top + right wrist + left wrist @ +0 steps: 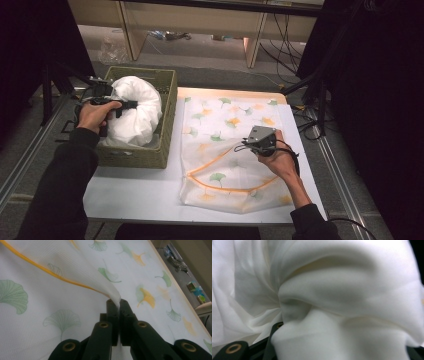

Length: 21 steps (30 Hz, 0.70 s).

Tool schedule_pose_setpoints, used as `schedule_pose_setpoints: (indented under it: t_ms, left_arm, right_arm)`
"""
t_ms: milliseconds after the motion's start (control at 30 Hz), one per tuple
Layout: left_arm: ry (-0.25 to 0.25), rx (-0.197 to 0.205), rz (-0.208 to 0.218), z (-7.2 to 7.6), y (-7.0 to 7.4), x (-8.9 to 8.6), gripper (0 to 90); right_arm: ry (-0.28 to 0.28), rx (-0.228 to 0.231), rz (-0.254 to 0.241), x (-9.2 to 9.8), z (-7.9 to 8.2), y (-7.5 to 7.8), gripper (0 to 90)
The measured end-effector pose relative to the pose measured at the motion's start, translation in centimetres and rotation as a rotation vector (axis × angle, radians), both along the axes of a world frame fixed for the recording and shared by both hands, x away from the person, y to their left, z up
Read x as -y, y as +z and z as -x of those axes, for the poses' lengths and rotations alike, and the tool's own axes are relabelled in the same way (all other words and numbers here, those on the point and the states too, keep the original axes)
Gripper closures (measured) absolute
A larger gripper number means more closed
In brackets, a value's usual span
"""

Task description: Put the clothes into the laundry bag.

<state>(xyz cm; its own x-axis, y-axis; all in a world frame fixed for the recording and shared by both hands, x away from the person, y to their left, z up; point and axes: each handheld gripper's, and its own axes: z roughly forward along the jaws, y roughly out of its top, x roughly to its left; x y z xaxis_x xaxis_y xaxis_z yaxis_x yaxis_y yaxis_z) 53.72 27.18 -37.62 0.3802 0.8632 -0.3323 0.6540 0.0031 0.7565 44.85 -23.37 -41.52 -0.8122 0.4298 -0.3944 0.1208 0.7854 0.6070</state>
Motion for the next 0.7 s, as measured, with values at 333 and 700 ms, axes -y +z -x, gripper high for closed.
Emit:
schedule_pose_setpoints:
  t_ms: [333,700]
  left_arm:
    - [-0.014,0.065,0.078,1.2,3.5,-0.1,51.9]
    - [-0.066,0.091,0.104,2.8,7.1,0.2,51.7]
  right_arm:
    - [0.006,0.008,0.002,0.1,0.0,0.1,89.3]
    - [0.009,0.014,0.003,0.1,-0.1,0.2,89.3]
